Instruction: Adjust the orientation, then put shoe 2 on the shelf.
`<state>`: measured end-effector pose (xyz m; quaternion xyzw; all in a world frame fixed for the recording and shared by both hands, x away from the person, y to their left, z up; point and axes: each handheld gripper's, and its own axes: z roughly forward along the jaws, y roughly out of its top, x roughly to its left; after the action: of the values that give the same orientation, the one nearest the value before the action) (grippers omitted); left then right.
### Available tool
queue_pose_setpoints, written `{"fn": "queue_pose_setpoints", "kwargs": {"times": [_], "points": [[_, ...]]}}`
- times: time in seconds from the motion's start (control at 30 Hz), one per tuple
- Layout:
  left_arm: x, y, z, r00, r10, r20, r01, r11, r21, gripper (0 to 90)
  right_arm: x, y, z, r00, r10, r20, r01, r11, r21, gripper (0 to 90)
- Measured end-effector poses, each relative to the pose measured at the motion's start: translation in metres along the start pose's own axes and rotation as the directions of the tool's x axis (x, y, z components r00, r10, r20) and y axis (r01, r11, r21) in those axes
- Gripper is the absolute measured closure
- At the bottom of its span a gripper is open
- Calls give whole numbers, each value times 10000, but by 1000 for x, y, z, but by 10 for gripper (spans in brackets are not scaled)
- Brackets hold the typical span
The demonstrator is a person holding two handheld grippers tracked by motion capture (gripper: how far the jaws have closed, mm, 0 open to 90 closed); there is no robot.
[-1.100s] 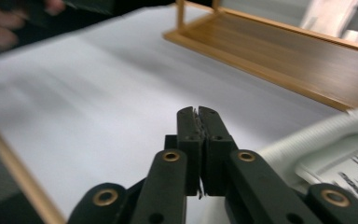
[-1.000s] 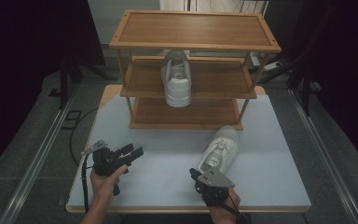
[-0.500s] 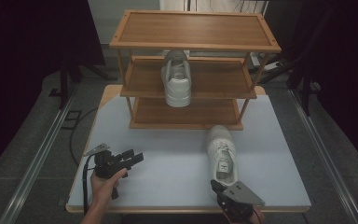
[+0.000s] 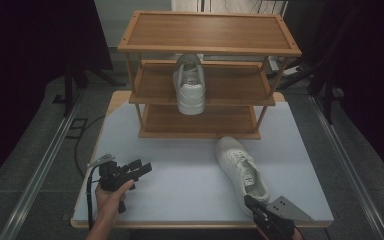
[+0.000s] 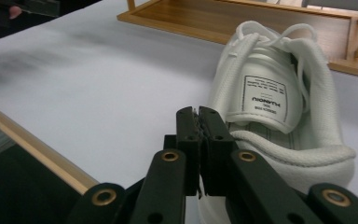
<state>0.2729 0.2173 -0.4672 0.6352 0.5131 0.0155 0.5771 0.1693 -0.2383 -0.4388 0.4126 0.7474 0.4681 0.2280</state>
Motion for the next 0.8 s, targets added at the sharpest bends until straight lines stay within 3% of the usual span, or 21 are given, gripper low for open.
{"fn": "queue_pose_setpoints", "kwargs": {"times": [0.1,0.23,0.43,0.57,0.8], "points": [[1,0,-1,10000,-18,20,18,10000,-8,356,0,2,-1,9991,105,-416,-116,9996,-255,832],[1,0,-2,9999,-111,47,112,9999,-98,358,-4,13,-7,9957,-39,-923,-44,9960,-898,720],[-4,2,2,9997,-144,173,147,9997,-183,359,-21,36,-2,9984,-118,-548,35,9889,-1486,526],[-11,6,7,9994,-31,341,37,9998,-184,359,-44,44,10,9973,437,-594,-522,9874,-1495,484],[-14,5,12,9993,9,371,-6,10000,-95,359,-67,53,26,9946,785,-679,-879,9850,-1484,430]]}}
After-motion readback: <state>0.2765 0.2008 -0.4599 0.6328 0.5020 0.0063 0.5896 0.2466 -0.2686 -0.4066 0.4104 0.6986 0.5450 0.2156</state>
